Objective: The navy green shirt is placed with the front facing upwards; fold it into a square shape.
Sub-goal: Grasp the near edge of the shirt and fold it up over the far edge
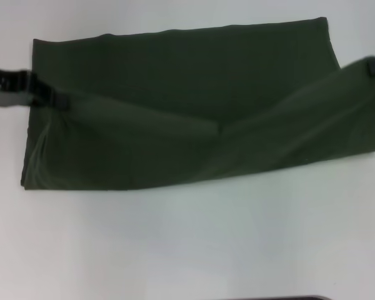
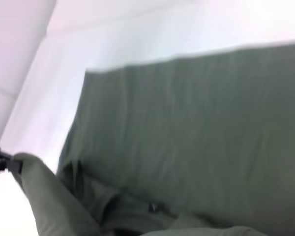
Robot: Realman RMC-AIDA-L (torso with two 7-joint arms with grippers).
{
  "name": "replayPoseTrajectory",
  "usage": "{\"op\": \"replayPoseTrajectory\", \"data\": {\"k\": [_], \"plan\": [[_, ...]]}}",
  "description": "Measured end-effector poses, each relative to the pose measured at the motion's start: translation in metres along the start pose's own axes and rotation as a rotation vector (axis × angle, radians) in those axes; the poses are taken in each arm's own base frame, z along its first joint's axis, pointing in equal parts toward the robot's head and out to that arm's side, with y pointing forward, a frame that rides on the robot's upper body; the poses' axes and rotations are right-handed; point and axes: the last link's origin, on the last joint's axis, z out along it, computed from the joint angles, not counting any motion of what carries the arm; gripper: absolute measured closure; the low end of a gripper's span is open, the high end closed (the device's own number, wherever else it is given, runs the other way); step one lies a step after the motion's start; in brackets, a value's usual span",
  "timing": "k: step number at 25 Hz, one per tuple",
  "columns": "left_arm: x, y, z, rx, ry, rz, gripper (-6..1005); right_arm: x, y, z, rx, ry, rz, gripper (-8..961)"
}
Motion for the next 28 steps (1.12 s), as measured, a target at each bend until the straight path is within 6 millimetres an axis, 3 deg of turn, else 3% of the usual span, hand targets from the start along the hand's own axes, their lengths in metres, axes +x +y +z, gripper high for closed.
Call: {"op": "replayPoseTrajectory", "data": {"k": [8,16,24,28], "plan": [[0.019,-0.013,0.011,0.092,0.148,-0.053,954,-0.015,-0.018,0.004,0.077,-0.151,0.061,919],[0.029,-0.020,0.033,0.141,0.232,-0.065,948,-0.014,-0.037,0.018,0.153,-0.243,0.105,919],[0.043,-0.013,0.024,0.121,0.291,-0.063,942,-0.024,-0.034,0.006,0.131,-0.304,0.100,919],[0.047,-0.014,0.027,0.133,0.315,-0.059,939,-0.025,-0.042,0.012,0.153,-0.333,0.117,918]]}}
